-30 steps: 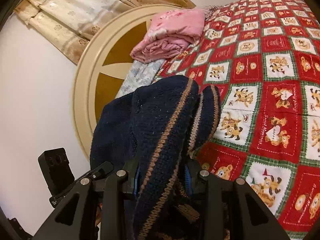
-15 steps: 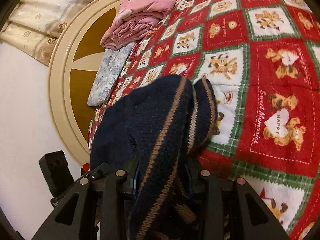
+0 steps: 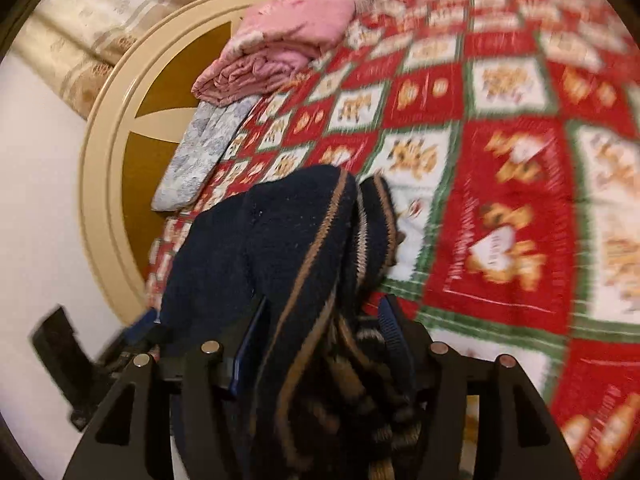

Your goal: Fold small clothes

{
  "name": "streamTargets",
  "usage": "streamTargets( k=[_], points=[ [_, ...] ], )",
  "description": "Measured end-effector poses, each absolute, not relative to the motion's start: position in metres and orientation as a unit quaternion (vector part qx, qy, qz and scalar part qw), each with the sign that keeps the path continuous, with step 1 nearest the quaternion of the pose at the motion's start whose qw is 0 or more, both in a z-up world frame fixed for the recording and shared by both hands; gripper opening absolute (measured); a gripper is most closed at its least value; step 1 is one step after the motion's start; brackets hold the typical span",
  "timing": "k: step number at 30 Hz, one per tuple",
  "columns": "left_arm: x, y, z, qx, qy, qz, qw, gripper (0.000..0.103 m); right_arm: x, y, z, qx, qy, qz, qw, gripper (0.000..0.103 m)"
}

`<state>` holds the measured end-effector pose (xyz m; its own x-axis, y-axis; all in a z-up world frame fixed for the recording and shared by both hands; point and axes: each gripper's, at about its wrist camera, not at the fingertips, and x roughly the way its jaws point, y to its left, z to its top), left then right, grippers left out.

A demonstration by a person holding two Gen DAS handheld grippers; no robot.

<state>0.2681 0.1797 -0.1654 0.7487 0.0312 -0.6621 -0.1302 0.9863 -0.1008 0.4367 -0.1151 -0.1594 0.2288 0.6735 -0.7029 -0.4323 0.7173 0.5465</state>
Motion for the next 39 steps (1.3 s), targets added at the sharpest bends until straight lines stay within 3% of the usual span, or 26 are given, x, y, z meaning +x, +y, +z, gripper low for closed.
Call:
streamTargets(
  k=[3, 6, 12, 26, 39],
  points=[
    [0.258, 0.177, -0.157, -0.066, 0.344, 0.064, 0.935, 0.069, 0.41, -0.121, -0.131, 0.068, 0.466, 0.32, 0.822, 0.06],
    [0.248, 0.173, -0.15, -0.071, 0.337, 0.075, 0.936, 0.069, 0.371, -0.12, -0.101, -0.005, 0.4, 0.274, 0.874, 0.072],
    [0.226, 0.157, -0.135, -0.068, 0.322, 0.086, 0.94, 0.072, 0.304, -0.115, -0.068, -0.081, 0.325, 0.262, 0.905, 0.072],
    [0.179, 0.134, -0.099, -0.072, 0.269, 0.074, 0.958, 0.081, 0.226, -0.124, -0.041, -0.101, 0.294, 0.239, 0.92, 0.072],
    [0.163, 0.13, -0.083, -0.076, 0.241, 0.064, 0.966, 0.092, 0.206, -0.125, -0.024, -0.094, 0.279, 0.237, 0.926, 0.073]
  ],
)
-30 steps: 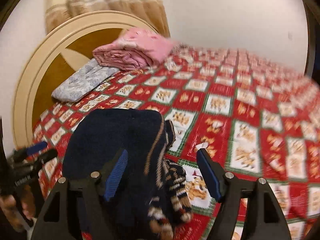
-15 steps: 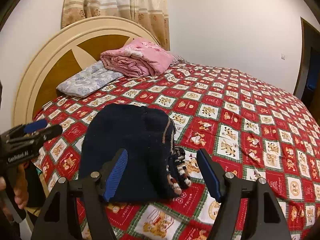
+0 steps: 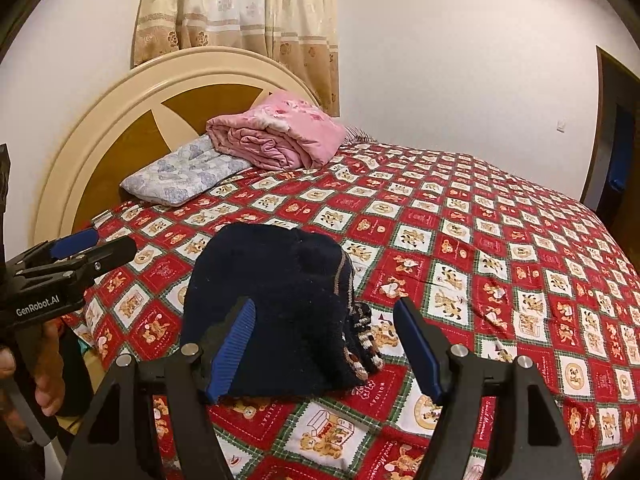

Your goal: Fold small clothes

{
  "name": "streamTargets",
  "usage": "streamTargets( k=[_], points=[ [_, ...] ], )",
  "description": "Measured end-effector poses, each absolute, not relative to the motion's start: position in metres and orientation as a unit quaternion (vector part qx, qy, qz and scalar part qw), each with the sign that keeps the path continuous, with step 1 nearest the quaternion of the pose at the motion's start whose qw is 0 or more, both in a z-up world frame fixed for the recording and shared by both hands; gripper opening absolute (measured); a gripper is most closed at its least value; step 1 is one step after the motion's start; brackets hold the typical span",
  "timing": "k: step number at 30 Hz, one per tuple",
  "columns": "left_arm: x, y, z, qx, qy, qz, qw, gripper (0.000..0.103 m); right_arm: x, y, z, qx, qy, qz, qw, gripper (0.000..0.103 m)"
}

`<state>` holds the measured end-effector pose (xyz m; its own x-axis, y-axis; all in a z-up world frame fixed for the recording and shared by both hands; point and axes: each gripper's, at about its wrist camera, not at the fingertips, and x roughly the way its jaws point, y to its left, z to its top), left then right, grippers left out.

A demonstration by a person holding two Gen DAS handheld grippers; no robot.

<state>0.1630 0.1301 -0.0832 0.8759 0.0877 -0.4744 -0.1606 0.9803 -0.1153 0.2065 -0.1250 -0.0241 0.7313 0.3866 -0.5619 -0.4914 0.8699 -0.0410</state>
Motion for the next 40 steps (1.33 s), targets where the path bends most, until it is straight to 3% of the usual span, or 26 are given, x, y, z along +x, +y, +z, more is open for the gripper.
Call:
streamTargets(
  k=[7, 40],
  points=[
    [0.166, 0.133, -0.086, -0.084, 0.249, 0.071, 0.962, 0.1, 0.207, -0.125, -0.026, -0.095, 0.28, 0.239, 0.925, 0.073],
    [0.158, 0.125, -0.079, -0.059, 0.224, 0.076, 0.97, 0.103, 0.194, -0.121, -0.016, -0.087, 0.256, 0.254, 0.929, 0.073]
  ],
)
